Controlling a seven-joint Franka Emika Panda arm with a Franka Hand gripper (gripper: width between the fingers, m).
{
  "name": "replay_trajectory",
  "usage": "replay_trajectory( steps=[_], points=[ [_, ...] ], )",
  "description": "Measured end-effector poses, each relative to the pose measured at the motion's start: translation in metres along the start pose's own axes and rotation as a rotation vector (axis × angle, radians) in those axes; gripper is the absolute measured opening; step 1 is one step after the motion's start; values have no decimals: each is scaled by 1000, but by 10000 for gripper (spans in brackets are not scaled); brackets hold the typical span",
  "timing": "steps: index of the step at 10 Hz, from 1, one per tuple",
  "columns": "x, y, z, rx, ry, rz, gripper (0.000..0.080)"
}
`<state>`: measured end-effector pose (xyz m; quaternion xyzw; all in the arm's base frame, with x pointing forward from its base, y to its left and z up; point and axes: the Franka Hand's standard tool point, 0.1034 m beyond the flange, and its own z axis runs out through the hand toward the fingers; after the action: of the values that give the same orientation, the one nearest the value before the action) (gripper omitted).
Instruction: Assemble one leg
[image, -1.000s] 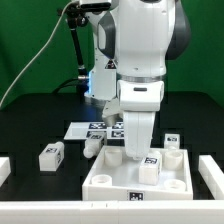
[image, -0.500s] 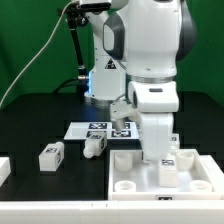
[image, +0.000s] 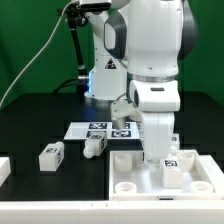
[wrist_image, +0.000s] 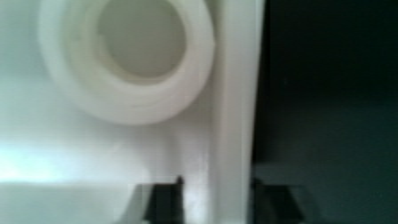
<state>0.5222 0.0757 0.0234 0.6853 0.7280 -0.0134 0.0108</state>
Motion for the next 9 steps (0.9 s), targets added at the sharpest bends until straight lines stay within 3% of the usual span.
replay_trajectory(
  steps=[1,2,3,4,5,6,9],
  points=[
    [-1,4,-11,-11,-6,17,433],
    [-3,8,-27,-23,-14,30,433],
    [-8,13,-44,-37,-24,44,564],
    [-22,14,-61,-61,-33,95,632],
    [-44,12,-64,-79,-29,115,644],
    [-62,10,-62,-79,-28,170,644],
    [-57,10,-61,-79,-21,247,649]
  ],
)
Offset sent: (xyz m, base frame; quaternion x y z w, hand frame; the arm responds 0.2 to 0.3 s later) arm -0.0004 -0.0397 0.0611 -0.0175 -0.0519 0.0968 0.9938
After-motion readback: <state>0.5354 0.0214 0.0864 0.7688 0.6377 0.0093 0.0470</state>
